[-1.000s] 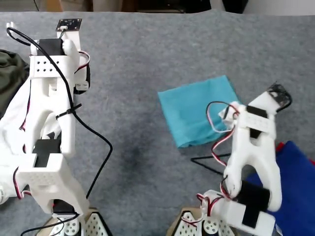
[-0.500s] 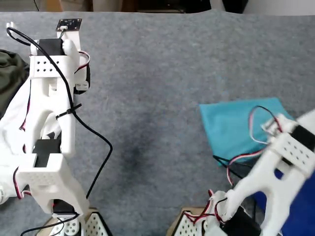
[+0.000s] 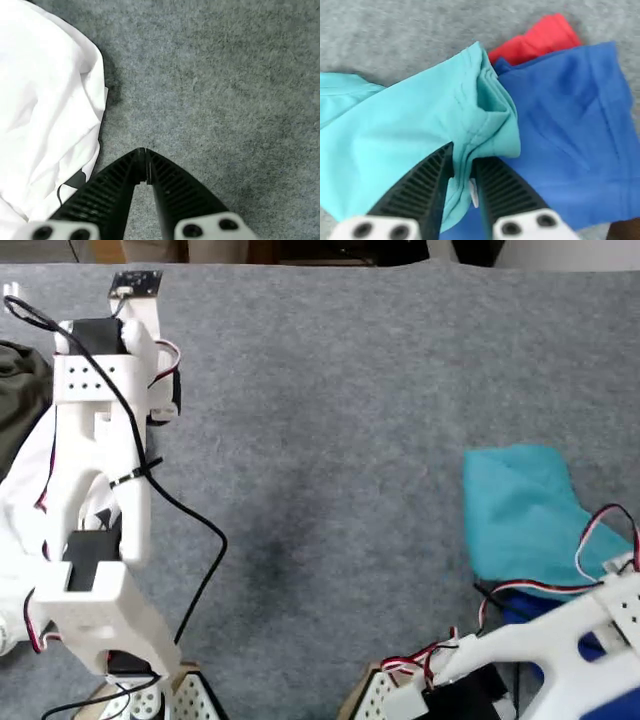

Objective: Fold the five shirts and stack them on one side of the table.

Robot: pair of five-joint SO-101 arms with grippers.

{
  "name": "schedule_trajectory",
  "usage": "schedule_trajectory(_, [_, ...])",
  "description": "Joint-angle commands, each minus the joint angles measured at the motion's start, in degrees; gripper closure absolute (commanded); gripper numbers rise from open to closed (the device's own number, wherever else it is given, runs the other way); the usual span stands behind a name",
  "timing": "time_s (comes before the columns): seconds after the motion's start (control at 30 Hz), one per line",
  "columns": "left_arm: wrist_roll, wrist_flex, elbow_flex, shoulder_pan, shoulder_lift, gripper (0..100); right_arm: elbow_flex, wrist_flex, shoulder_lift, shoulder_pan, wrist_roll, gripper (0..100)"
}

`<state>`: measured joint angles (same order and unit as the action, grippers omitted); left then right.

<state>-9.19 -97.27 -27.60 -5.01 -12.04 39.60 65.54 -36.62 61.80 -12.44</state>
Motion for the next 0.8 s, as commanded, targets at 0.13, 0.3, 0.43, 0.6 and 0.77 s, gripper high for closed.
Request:
schedule_trajectory(0.13, [-0.53, 0.26, 0.0, 0.35, 4.09, 98, -2.24, -0.35, -2.33, -20.35, -9.23, 99.5])
schedule_trajectory(0.3, [-0.53, -1.23, -0.44, 0.26, 4.09, 98, -8.48, -2.46, -2.33, -39.69, -15.82, 99.5])
schedule_trajectory(0.43, [-0.53, -1.32, -0.44, -0.26, 4.09, 98, -13.67, -1.14, -2.33, -53.23, -18.37, 99.5])
schedule_trajectory(0.6, [-0.26, -1.32, -0.53, -0.35, 4.09, 98, -16.57, 1.41, -2.07, -66.24, -18.81, 99.4])
schedule_trajectory(0.77, [-0.09, -1.14, -0.53, -0.35, 4.09, 98, -15.96, 1.14, -1.89, -70.2, -18.81, 99.4])
